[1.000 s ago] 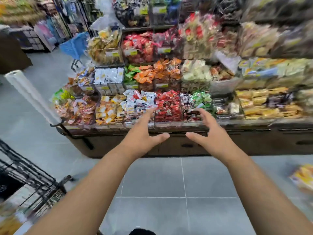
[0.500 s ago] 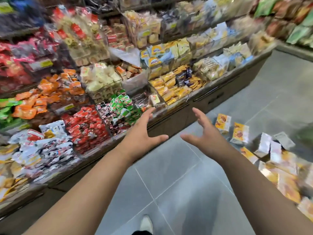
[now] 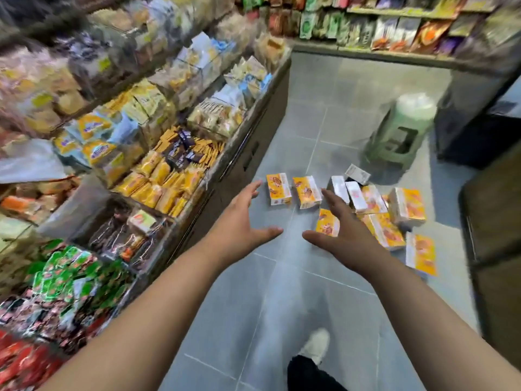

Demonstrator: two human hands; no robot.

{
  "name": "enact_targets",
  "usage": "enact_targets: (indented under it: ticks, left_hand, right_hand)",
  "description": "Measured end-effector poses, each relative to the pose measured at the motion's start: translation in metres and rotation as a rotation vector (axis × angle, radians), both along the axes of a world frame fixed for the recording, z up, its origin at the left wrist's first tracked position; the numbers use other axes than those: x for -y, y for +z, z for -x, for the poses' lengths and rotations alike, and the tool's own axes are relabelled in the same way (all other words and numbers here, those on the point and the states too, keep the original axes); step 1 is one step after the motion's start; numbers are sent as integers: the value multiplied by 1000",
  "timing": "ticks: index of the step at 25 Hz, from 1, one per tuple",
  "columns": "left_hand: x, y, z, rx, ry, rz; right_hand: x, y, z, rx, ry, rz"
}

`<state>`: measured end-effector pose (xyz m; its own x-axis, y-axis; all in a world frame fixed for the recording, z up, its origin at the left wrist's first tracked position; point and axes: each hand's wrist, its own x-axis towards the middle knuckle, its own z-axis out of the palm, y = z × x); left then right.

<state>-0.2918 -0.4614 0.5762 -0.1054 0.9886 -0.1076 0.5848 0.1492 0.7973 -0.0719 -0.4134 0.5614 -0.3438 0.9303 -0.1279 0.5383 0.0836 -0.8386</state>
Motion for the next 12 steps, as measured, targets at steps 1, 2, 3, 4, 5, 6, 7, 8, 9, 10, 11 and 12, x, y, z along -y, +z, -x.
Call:
enact_targets:
  ticks: [1, 2, 3, 4, 5, 6, 7, 8, 9, 10, 11, 12]
  left_hand:
    - [-21, -3, -9, -10, -34, 3]
    - [-43, -6, -18, -15, -58, 7]
    - [-66, -9, -27, -11, -70, 8]
    - [-89, -12, -35, -6, -81, 9]
    - [-110, -14, -43, -11, -95, 17]
    - [-128, -14, -50, -25, -104, 26]
    - [-149, -15, -58, -35, -113, 28]
    - [-169, -15, -65, -36, -118, 25]
    - [-187, -15, -71, -33, -122, 17]
    - [-205, -17, -77, -32, -129, 18]
    - [-221, -18, -83, -29, -138, 27]
    - [-237, -20, -87, -23, -146, 37]
  right_hand:
    - [-16, -5, -10, 0, -32, -2]
    - [-35, -12, -22, 1, -58, 4]
    - [-55, -16, -32, 0, -72, 14]
    - [-75, -18, -41, -5, -83, 22]
    - [-94, -19, -49, -8, -94, 19]
    - [-111, -20, -57, -10, -105, 14]
    - [-131, -19, -65, -12, -114, 17]
    - [-149, -18, -73, -17, -121, 24]
    - [-166, -16, -79, -15, -125, 18]
    - [-182, -17, -85, -12, -132, 18]
    - [-195, -18, -91, -12, -147, 23]
    - [-208, -22, -97, -19, -163, 34]
